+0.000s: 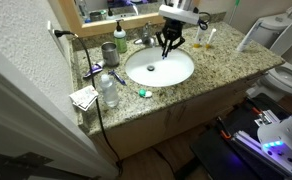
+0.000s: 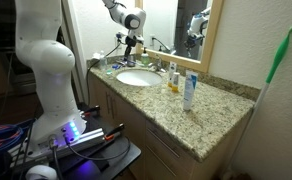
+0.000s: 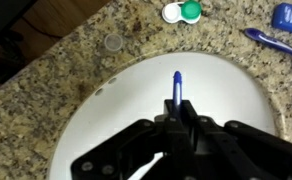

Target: Open the faucet, place the toothbrush underneath the running faucet then set it down on the right side of the counter, pick up the shaving stick and place it under the running water then set it down on the left side of the counter, close the faucet

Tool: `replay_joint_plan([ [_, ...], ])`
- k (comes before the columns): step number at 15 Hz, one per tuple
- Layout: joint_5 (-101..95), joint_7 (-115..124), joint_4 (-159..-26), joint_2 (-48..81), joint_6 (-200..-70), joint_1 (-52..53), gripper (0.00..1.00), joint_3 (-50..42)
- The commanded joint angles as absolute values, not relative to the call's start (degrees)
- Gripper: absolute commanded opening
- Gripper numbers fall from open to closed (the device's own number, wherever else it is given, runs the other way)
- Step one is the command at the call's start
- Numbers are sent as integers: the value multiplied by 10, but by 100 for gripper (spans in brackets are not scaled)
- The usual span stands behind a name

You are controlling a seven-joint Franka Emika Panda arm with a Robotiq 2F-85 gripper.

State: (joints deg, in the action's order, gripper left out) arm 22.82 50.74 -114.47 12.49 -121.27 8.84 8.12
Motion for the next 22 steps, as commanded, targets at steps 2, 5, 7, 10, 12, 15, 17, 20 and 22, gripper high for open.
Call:
replay_joint_plan([
  [2, 227, 507, -1113, 153, -1205, 97, 2, 77],
  [5, 241, 463, -1076, 200, -1176, 95, 2, 88],
  [7, 238, 457, -1054, 227, -1177, 101, 2, 88],
  [10, 217, 487, -1029, 258, -1204, 116, 2, 76],
  [12, 226, 484, -1047, 243, -1203, 115, 10, 78],
  [15, 225, 488, -1033, 260, -1213, 115, 10, 74],
  [17, 230, 486, -1018, 270, -1204, 109, 2, 72],
  [20, 237, 475, -1001, 257, -1205, 94, 2, 64],
  [22, 241, 471, -975, 259, -1191, 84, 2, 58],
])
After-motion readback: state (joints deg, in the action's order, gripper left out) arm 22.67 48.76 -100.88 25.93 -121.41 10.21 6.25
